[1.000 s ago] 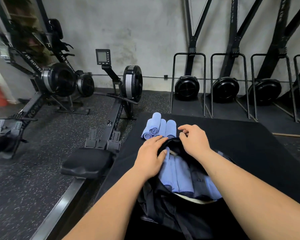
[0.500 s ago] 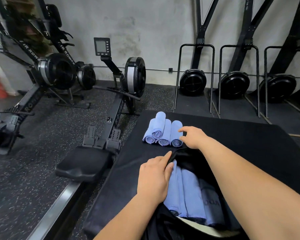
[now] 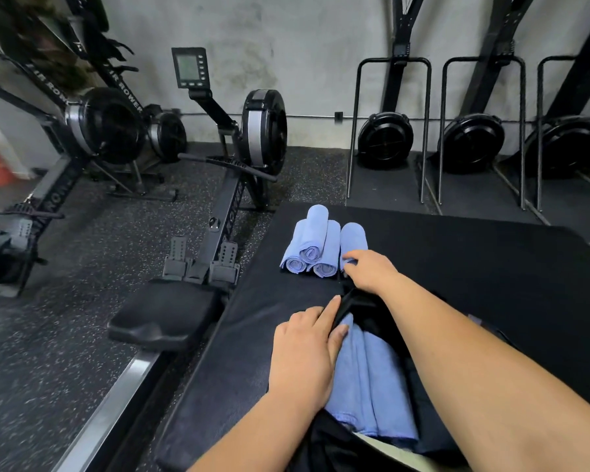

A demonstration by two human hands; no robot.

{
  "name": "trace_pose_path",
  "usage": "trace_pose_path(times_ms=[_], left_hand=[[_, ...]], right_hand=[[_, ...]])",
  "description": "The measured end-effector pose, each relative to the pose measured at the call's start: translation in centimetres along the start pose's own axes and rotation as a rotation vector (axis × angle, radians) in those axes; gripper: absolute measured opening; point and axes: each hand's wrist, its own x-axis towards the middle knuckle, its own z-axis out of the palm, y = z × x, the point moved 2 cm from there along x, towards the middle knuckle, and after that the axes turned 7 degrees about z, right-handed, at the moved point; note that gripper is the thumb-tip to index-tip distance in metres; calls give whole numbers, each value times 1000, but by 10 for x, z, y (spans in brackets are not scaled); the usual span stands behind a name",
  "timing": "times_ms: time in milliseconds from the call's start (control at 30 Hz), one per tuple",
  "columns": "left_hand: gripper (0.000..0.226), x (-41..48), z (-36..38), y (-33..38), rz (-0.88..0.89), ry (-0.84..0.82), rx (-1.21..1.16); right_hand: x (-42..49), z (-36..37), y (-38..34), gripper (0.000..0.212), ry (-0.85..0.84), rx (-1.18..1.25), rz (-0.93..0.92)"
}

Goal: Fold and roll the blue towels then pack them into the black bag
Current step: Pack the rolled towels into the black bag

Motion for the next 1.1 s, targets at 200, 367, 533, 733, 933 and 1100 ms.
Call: trace_pose_path(times_ms=[200, 367, 533, 733, 933, 1100], left_hand=[[66, -5, -8, 2, -44, -35, -76], [56, 3, -26, 4, -44, -35, -247], [64, 23, -65, 20, -98, 158, -367], [48, 29, -113, 50, -238, 150, -702], [46, 8, -117, 60, -341, 255, -1016], [43, -19, -113, 65, -362, 129, -1180]], right_hand=[[-31, -35, 7, 28, 187, 132, -48], [-76, -62, 12, 20, 300, 165, -125], [-133, -78, 13, 23, 363, 248, -214], [-204, -86, 4, 19, 350, 411, -356], [-254, -71, 5, 14, 111, 363, -437], [-275, -69, 12, 8, -116, 423, -317]])
